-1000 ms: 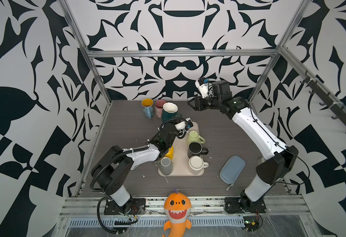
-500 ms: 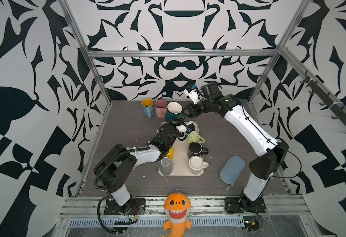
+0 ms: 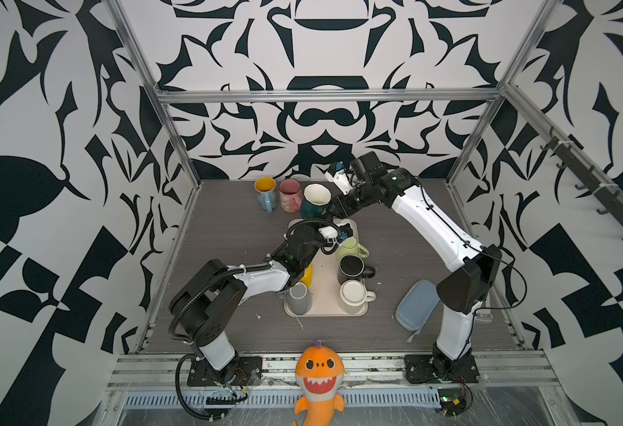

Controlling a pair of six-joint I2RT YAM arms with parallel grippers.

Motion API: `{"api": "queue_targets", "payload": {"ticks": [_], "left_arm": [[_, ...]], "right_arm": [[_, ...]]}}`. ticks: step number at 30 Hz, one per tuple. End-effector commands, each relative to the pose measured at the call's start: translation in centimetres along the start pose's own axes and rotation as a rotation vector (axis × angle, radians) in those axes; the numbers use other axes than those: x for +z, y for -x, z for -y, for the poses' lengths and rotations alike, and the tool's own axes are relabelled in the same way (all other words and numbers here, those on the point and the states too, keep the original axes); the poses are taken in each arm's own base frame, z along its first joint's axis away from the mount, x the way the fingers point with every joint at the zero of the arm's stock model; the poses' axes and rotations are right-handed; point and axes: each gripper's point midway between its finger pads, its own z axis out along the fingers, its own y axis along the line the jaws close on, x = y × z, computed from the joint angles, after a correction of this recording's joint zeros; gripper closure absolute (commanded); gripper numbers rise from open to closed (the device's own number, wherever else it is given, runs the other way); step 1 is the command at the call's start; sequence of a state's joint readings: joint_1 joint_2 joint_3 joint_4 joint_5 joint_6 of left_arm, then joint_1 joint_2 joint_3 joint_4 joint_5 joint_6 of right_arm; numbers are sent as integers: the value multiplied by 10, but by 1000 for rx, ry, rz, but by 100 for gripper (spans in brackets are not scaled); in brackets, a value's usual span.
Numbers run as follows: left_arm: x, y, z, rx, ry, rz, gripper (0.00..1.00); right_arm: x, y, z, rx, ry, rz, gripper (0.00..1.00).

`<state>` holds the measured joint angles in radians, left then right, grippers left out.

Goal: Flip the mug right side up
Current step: 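Move the right gripper to the teal mug's handle beside the left gripper, then close the right gripper on the teal handle while the left gripper opens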

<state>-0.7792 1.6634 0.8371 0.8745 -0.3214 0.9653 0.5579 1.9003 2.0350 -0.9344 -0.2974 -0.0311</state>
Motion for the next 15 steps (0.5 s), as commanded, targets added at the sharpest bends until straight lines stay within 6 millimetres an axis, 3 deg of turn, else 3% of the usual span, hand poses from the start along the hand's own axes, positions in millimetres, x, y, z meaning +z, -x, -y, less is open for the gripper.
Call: {"api": "queue_targets", "payload": {"ticks": [1,5,9,13,15], "left_arm": [[-9,43,-59,-36,156,125,100],[-11,46,-60,-43,157,134,100],[-11,46,-61,-47,157,137,100],[-12,47,-60,-50,156,140,100],[-12,47,-61,-53,156,141,100]], "right_arm": [[-13,12,-6,-28,-5,37,50],[-9,11,-8,-26,0,26,59],[-5,8,-8,-23,-3,10,60],[-4,7,-8,-18,-5,8,74],[-3,7,-9,-18,-5,6,88]]}}
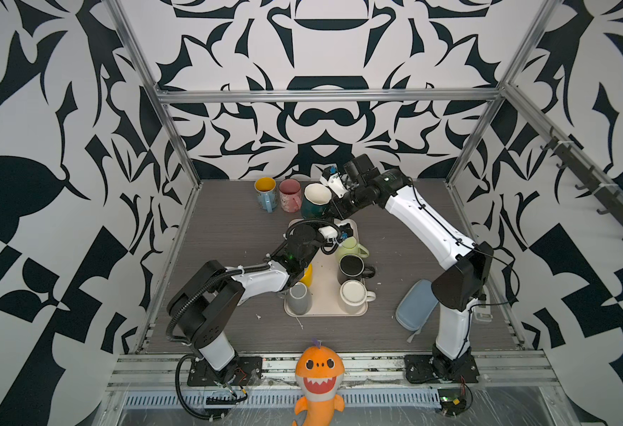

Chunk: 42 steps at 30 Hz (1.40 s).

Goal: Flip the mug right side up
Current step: 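Close the right gripper on the teal handle while the left gripper opens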

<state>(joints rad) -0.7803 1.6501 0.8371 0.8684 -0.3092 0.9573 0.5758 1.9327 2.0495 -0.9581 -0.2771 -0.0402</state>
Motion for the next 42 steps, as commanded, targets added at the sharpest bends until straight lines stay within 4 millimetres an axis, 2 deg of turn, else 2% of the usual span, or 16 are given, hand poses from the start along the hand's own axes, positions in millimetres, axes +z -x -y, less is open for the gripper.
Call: {"api": "queue_targets", "payload": {"ticks": [1,2,11,17,20,22,28,42], "left_arm": [[-10,43,-58,-44,159,125,100],[-11,44,-58,-44,158,128,100],[-9,36,-63,-53,200,89,100],[-8,31,-68,-58,237,64,76],[-11,31,-73,-64,273,71,59],[-15,32,-78,-63,317,86,53],[-18,29,-80,-31,354,69,47],[-30,20,-89,-11,396,24,46]], "right_arm": [[-16,13,-7,-5,3,48,94],[-15,13,-7,-6,3,47,100],[-19,13,-14,-34,-25,68,100],[-28,13,-9,-22,-84,99,100],[-32,14,-4,-7,-118,120,100],[-34,14,0,2,-139,129,100],[-42,20,10,26,-205,162,100],[-49,29,43,128,-276,209,100]]}}
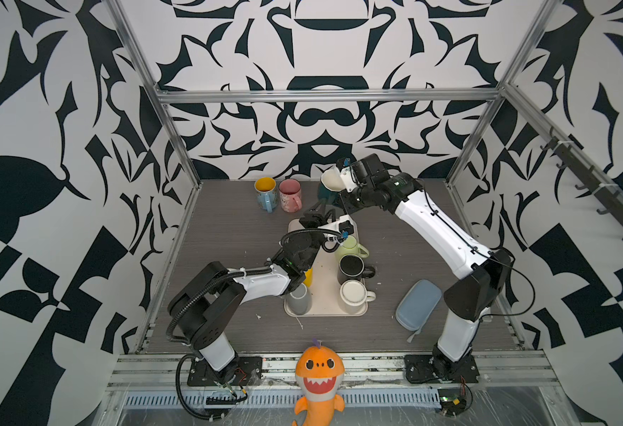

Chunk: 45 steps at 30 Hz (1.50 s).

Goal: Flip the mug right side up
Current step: 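Close the right gripper on the teal handle while the left gripper opens, then carry the teal mug toward the pink mug while the left gripper withdraws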

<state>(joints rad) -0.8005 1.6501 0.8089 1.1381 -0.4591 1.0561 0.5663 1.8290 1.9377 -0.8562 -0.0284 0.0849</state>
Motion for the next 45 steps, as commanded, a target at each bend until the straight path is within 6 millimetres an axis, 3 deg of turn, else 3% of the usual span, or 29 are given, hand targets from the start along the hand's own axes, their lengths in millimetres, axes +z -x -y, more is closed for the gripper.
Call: {"api": "queue_targets", "payload": {"ticks": [1,10,19,24,33,45], "left_arm": [[-7,5,-43,-41,140,-2,46],[-14,-12,-68,-219,163,-87,45],[-26,-48,-102,-601,70,-229,41],[-38,-58,-127,-798,51,-259,38],[-42,-85,-129,-1058,-18,-460,38],[-56,-102,-128,-1297,-46,-493,37]], "right_arm": [[-18,28,6,31,-22,113,100],[-5,52,23,96,-50,160,100],[20,70,34,135,-98,165,100],[33,75,43,168,-122,174,100],[73,73,51,225,-144,164,100],[134,79,44,260,-79,177,100]]}}
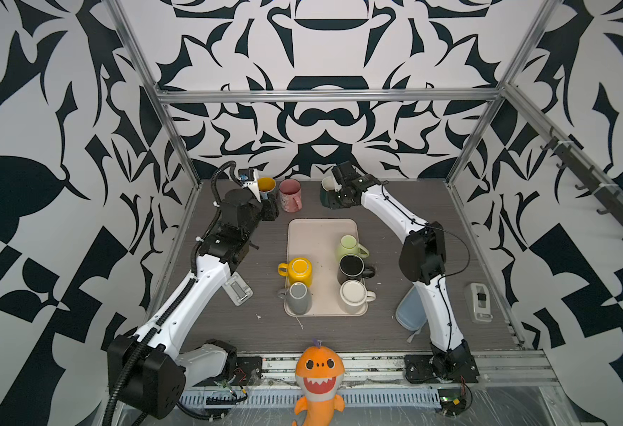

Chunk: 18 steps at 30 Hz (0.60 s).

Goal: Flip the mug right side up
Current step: 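Carry the teal mug toward the pink mug while the left gripper withdraws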

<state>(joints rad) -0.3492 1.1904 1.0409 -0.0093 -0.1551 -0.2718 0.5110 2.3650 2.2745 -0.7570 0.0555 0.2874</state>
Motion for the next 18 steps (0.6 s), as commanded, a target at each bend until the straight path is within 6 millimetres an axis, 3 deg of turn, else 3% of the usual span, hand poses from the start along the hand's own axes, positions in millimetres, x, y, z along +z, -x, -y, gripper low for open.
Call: {"api": "queue_targets", "payload": {"ticks": [1,12,18], "left_arm": [[-8,-5,1,-84,-35,-22,37],[-4,-11,-6,-95,-30,-42,37],[-3,-16,-8,-100,-26,-51,37]], "right_arm": [[-43,72,-22,32,93,244,100],[-16,73,-37,41,152,214,100],[-11,73,-41,45,172,212,100]]}}
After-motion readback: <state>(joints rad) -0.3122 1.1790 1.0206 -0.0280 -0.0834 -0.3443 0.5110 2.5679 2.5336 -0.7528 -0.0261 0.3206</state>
